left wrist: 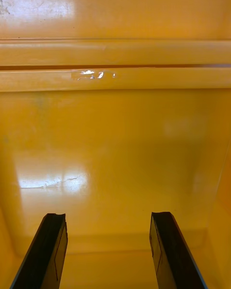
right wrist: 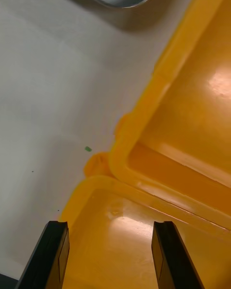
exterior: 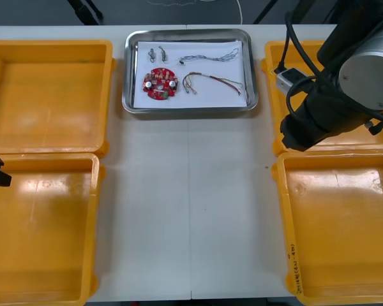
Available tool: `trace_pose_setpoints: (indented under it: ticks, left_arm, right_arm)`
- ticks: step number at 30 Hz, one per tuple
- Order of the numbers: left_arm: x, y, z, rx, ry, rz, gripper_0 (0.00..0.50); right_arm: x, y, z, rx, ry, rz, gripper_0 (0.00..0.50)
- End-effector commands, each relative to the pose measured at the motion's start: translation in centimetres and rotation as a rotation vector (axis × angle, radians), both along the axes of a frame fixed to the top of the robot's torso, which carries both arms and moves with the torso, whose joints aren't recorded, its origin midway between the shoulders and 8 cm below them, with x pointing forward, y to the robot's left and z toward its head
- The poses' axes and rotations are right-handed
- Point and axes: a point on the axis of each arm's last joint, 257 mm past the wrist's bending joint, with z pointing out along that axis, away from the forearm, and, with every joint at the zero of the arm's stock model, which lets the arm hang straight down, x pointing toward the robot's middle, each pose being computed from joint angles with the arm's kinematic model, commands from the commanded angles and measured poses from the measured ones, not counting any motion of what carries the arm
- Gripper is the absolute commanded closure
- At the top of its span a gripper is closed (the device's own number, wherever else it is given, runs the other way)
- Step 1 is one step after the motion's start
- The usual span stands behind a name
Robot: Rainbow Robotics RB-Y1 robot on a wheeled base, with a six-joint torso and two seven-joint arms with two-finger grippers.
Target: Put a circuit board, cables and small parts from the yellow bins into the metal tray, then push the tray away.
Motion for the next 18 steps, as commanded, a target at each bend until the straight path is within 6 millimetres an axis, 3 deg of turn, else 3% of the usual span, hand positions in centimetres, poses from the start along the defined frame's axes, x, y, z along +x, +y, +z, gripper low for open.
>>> trace_pose_setpoints:
  ticks: [1,9,18]
  left_arm:
    - [-0.4,1.4,1.4,0.068,-0.019,-0.05,0.0]
    - [-0.4,1.4,1.4,0.068,-0.019,-0.05,0.0]
    - [-0.4,1.4,1.4,0.068,-0.019,-0.05,0.0]
  right_arm:
    - [0.3,-3.5,1.3,0.061,-0.047,-0.14,0.0]
    - [-0.9,-7.3,0.5,0.101,-0.065,-0.252,0.0]
    - [-3.8,-11.3,-1.8,0.098,-0.067,-0.363,0.0]
